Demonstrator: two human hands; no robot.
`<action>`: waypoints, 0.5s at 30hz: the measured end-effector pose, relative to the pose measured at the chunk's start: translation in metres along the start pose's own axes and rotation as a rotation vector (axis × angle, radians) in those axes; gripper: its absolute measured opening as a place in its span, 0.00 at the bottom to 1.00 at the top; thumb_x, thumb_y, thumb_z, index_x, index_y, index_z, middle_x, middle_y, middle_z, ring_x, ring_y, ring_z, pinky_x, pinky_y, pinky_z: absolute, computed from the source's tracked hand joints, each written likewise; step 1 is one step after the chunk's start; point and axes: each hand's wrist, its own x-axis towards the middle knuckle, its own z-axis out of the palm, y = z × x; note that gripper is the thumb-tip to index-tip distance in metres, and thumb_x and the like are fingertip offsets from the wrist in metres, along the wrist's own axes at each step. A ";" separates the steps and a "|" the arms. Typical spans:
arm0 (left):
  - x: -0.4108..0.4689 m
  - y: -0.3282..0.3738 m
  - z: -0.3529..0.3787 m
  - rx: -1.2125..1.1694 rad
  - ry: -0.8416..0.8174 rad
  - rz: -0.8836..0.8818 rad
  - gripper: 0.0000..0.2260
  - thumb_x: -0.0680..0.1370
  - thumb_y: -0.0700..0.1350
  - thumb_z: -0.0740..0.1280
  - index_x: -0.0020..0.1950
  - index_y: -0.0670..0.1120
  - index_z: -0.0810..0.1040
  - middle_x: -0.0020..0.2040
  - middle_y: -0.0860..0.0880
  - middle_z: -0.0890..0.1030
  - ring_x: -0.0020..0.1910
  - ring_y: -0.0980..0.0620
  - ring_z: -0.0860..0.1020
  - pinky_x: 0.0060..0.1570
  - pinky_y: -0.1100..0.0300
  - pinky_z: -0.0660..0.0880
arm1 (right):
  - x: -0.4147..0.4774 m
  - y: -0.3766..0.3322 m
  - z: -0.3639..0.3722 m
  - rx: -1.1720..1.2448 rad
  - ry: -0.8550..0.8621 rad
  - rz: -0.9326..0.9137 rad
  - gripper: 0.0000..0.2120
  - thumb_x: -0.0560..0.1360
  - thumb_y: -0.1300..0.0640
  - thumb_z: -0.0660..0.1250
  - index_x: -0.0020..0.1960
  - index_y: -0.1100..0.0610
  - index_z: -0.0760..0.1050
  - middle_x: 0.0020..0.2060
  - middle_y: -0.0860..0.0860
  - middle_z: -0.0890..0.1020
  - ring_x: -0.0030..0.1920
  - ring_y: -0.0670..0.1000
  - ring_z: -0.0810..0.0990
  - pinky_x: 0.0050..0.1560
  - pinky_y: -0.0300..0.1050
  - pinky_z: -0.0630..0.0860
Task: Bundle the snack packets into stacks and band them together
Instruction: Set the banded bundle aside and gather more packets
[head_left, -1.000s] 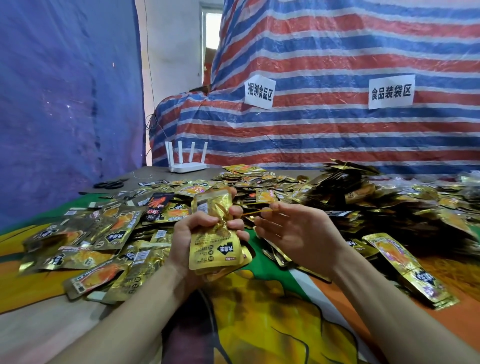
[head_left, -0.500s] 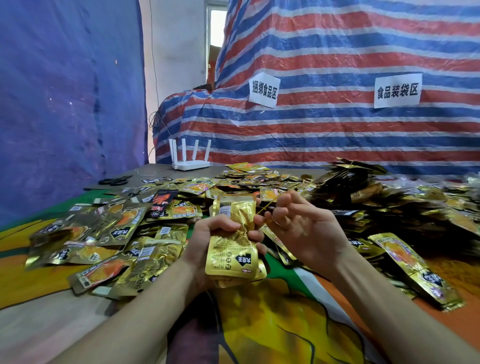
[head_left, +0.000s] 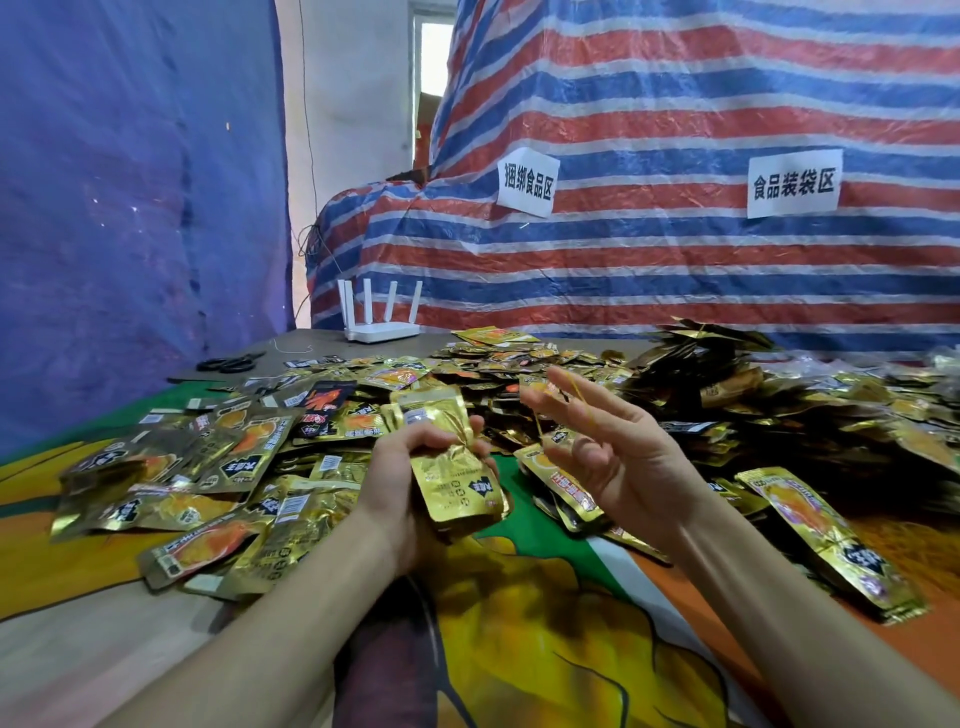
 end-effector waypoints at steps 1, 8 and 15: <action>0.000 0.000 0.000 -0.013 0.040 0.035 0.16 0.69 0.41 0.64 0.54 0.39 0.81 0.39 0.42 0.80 0.36 0.45 0.80 0.41 0.53 0.79 | -0.001 0.000 0.000 -0.056 -0.017 0.002 0.17 0.70 0.64 0.74 0.57 0.54 0.86 0.59 0.60 0.84 0.24 0.45 0.78 0.41 0.45 0.84; 0.004 0.006 0.003 -0.126 0.283 0.252 0.06 0.79 0.42 0.64 0.49 0.42 0.79 0.38 0.46 0.84 0.35 0.47 0.84 0.40 0.52 0.80 | -0.002 0.025 0.014 -0.608 0.064 0.038 0.35 0.62 0.58 0.82 0.67 0.44 0.79 0.61 0.51 0.83 0.47 0.59 0.87 0.40 0.54 0.85; 0.005 -0.004 0.014 -0.018 0.374 0.204 0.22 0.77 0.49 0.71 0.68 0.41 0.75 0.59 0.37 0.82 0.50 0.36 0.84 0.45 0.41 0.82 | 0.001 0.053 0.045 -0.860 0.167 -0.153 0.32 0.62 0.46 0.82 0.64 0.38 0.79 0.61 0.40 0.82 0.62 0.44 0.80 0.64 0.55 0.78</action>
